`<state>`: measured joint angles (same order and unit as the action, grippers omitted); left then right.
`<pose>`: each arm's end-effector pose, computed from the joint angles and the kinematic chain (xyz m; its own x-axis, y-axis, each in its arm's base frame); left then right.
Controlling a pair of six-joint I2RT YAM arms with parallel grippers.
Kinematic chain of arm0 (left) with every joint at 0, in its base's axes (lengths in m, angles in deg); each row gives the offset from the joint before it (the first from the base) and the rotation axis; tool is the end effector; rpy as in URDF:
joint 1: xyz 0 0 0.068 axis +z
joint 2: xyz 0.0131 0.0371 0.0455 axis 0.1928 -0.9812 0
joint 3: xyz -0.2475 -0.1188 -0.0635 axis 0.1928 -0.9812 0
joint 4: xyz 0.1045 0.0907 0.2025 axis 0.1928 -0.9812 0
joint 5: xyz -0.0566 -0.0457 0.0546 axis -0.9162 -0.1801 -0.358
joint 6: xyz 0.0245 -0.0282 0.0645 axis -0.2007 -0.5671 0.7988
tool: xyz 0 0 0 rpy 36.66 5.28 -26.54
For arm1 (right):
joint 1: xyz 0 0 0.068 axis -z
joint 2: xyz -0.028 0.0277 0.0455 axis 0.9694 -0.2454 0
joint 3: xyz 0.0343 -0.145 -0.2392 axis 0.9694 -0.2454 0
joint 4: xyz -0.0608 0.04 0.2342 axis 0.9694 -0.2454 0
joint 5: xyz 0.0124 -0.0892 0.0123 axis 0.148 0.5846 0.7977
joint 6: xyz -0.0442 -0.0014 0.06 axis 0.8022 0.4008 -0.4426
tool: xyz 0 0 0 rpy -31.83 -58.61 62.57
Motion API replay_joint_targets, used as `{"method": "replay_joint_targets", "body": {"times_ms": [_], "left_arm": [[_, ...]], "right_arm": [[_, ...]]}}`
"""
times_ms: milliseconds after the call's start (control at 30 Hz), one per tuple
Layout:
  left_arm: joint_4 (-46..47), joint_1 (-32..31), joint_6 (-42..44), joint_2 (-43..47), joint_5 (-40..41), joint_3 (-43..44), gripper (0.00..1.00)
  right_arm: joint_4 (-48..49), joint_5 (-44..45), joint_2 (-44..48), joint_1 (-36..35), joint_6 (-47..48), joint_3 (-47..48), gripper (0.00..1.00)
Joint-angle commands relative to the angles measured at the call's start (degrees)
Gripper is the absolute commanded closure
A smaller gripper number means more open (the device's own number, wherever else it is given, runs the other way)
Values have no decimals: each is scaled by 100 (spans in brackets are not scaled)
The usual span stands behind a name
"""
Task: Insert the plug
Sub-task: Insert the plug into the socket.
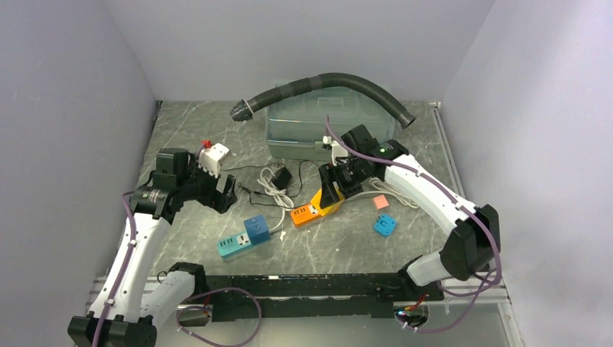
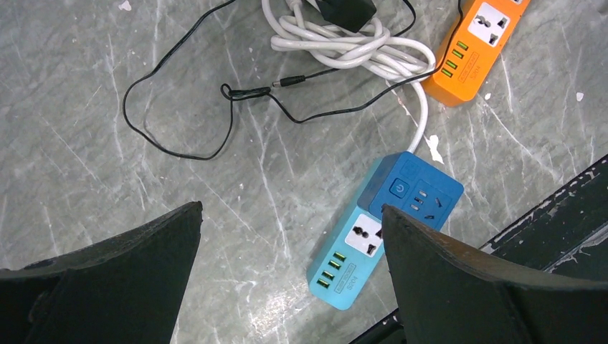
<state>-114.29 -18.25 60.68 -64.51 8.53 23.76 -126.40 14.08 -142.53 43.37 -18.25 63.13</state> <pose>0.1619 -0.0446 0.3095 -0.5623 0.3167 -0.7639 0.5581 0.8270 -0.0680 0.2141 0.1715 0.2887 -0.8437 -0.3751 -0.3841 -0.5309 0.6893 0.4930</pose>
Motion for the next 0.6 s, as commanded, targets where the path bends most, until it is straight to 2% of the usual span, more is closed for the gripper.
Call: {"method": "replay_joint_targets", "body": {"times_ms": [0,67,333,567], "left_arm": [[157,28,-135,242,-81,-49,0],[185,28,-146,287,-40,-51,0],[192,28,-157,349,10,-44,0],[183,28,-223,297,119,-31,1]], "right_arm": [[-626,1738,-470,35,-599,551,100],[-680,2159,-543,28,-863,548,100],[-514,2728,-479,-34,-1447,356,100],[-316,3300,-653,-421,-1930,320,100]]}}
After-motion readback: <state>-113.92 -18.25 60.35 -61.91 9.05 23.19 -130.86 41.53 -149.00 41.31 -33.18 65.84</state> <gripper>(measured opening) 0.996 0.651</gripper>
